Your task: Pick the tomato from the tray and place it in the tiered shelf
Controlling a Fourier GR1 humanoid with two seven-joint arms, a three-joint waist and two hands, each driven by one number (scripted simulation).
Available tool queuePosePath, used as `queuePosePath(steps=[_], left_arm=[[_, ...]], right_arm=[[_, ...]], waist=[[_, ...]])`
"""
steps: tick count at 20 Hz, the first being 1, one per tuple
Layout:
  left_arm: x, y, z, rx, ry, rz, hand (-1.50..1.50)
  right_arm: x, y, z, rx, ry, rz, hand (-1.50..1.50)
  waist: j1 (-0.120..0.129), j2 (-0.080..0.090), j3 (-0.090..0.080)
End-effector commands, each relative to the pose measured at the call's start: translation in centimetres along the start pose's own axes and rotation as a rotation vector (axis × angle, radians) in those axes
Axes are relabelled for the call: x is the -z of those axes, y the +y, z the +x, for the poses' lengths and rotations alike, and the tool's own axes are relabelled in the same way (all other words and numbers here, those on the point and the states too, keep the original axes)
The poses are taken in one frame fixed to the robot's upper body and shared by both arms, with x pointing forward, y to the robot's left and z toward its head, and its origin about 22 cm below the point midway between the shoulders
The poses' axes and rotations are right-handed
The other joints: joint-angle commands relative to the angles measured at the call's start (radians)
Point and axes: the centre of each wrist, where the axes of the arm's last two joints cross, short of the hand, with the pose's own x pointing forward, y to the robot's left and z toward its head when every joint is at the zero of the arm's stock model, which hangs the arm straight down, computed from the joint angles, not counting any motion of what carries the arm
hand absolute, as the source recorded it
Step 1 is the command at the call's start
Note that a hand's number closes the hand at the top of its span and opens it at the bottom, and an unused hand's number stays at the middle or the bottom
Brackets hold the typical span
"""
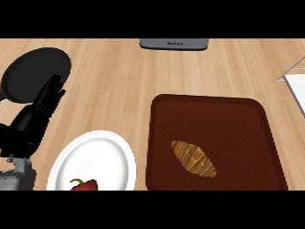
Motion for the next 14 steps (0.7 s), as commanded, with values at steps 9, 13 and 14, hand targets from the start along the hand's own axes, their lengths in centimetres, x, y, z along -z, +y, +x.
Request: queuePosePath(steps=[9, 13, 14], left_arm=[[0.6, -0.7, 0.5, -0.009, -0.013, -0.012, 0.0], [-0.5, -0.8, -1.0, -0.018, 0.004, -0.002, 0.0], [0.0, -1.8, -0.5, -0.005, -0.008, -0.02, 0.0]], right_arm=[[-0.1, -10.2, -1.9, 0.254, 0.353, -0.154, -1.5], [-0.2, -13.2, -3.3, 0.404, 0.377, -0.288, -1.5], [-1.2, -14.1, -3.2, 0.445, 0.402, -0.302, -1.5]], waist=[[0.005, 0.003, 0.007], [0.008, 0.0, 0.006], [0.011, 0.004, 0.006]])
